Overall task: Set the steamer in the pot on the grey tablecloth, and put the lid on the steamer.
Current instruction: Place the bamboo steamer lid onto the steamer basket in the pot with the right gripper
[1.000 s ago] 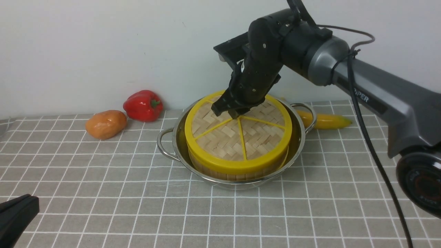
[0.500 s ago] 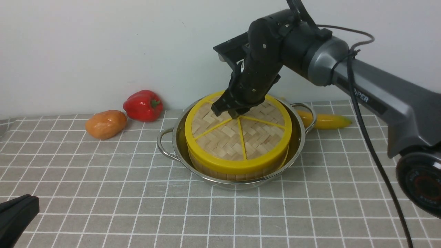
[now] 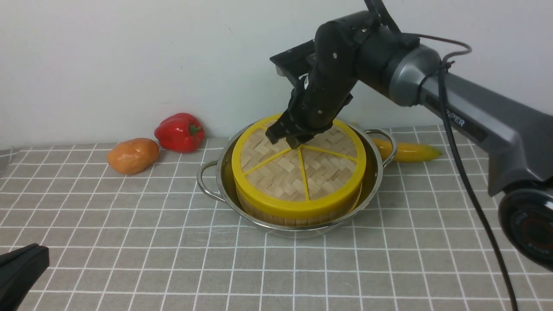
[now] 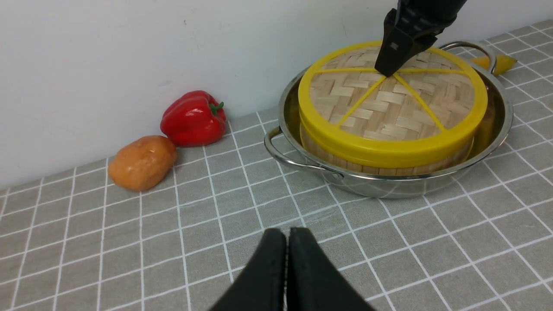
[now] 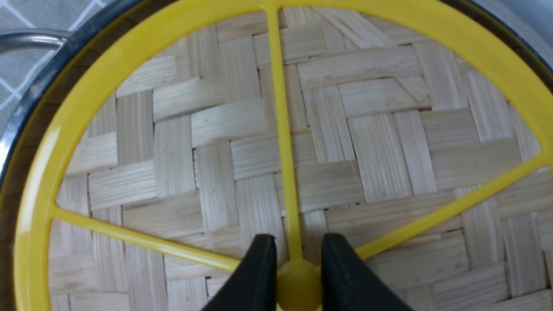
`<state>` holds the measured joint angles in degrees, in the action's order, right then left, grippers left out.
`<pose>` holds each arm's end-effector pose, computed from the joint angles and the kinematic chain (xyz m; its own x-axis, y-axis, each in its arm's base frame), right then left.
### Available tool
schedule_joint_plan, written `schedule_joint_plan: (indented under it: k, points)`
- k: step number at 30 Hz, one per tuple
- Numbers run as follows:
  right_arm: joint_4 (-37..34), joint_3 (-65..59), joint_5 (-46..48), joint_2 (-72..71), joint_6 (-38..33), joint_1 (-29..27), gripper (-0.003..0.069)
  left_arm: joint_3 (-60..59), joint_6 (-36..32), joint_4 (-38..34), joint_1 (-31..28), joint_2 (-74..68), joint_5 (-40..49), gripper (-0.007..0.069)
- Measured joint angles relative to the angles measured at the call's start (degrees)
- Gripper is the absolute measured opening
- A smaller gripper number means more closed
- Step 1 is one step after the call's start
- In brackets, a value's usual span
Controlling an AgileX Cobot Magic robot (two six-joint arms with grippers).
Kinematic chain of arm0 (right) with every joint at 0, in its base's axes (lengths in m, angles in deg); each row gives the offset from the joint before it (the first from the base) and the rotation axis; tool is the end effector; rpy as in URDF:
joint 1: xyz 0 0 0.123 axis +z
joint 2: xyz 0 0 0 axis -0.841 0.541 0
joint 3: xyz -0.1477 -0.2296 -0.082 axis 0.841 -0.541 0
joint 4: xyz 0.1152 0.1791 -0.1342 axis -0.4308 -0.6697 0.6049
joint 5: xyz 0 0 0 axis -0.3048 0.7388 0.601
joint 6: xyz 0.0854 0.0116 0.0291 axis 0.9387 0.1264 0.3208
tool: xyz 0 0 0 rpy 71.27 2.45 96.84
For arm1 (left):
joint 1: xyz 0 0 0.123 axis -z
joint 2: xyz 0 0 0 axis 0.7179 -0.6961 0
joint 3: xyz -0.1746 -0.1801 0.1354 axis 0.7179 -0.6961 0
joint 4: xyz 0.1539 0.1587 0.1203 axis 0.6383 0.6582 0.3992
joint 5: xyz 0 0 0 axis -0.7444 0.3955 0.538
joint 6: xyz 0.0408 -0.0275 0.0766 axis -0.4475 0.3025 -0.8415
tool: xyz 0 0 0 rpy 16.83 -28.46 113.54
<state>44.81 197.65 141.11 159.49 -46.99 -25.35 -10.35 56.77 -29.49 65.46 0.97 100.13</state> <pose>0.4316 0.2760 0.2378 -0.8071 -0.4493 -0.3831 -0.5136 0.8543 0.0801 0.0675 -0.0178 0.3045 -0.3076 0.2069 -0.9288 0.3072 0.9454 0.1088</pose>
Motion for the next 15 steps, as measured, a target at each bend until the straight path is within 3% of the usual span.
schedule_joint_plan:
  k: [11,15]
  points:
    - [0.0,0.0,0.0,0.0,-0.1,0.0,0.0152,0.0,0.0,0.0,0.0,0.0,0.0,0.0002]
    - [0.0,0.0,-0.2,0.0,-0.1,0.0,0.0237,0.0,0.0,0.0,0.0,0.0,0.0,0.0002]
